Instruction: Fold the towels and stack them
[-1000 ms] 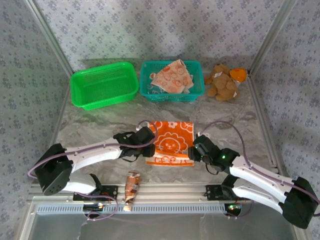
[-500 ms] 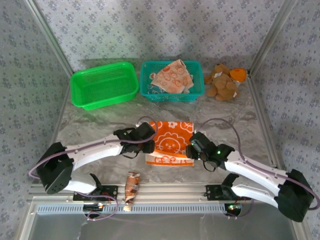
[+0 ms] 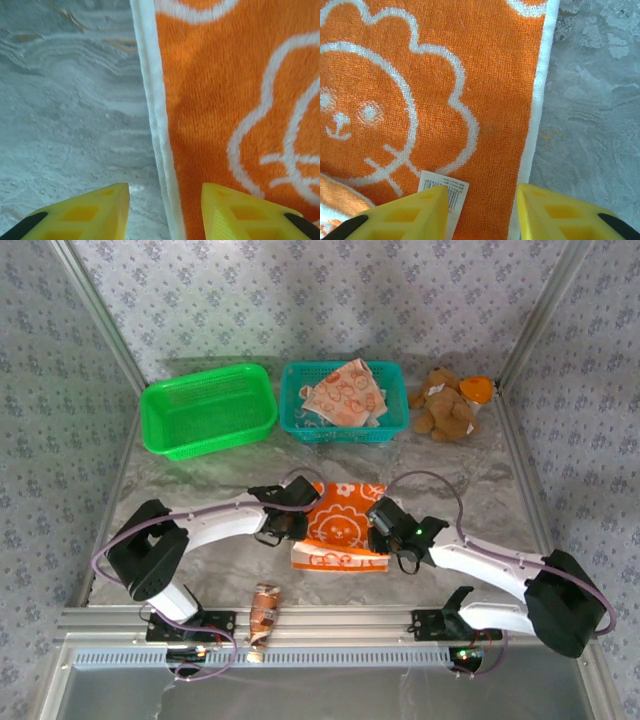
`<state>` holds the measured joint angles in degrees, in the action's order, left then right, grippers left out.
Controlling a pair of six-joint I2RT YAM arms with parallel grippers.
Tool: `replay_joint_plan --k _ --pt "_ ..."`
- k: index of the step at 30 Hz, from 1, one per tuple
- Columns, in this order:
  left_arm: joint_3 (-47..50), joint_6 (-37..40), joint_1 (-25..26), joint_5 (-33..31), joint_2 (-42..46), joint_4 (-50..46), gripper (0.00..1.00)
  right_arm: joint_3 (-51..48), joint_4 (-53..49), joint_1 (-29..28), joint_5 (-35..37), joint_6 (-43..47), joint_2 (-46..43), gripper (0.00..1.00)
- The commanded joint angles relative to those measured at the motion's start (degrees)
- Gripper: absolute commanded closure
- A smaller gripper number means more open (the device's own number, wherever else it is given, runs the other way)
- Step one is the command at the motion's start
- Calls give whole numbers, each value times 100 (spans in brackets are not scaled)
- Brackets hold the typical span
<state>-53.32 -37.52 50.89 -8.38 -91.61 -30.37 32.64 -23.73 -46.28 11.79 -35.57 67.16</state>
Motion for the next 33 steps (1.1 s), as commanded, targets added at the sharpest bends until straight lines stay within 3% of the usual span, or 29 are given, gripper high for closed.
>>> replay_joint_plan --k 1,7,16,21,23,33 --pt "167 136 249 69 207 -359 59 -109 -42 -92 95 -2 -2 60" --pt "382 28 568 0 509 -732 61 -249 -282 -419 130 -303 -153 61" --pt "473 -166 607 -215 1032 -944 60 -362 -951 -991 400 -819 -695 61" --pt "209 -253 474 -224 879 -880 62 -273 -1023 -740 167 -742 -934 62" --pt "134 -290 330 -148 855 -618 64 -248 -956 -545 -30 -709 -976 68" --pt "-25 -325 -400 340 603 1 68 -339 -806 14 -416 -637 -1007 74"
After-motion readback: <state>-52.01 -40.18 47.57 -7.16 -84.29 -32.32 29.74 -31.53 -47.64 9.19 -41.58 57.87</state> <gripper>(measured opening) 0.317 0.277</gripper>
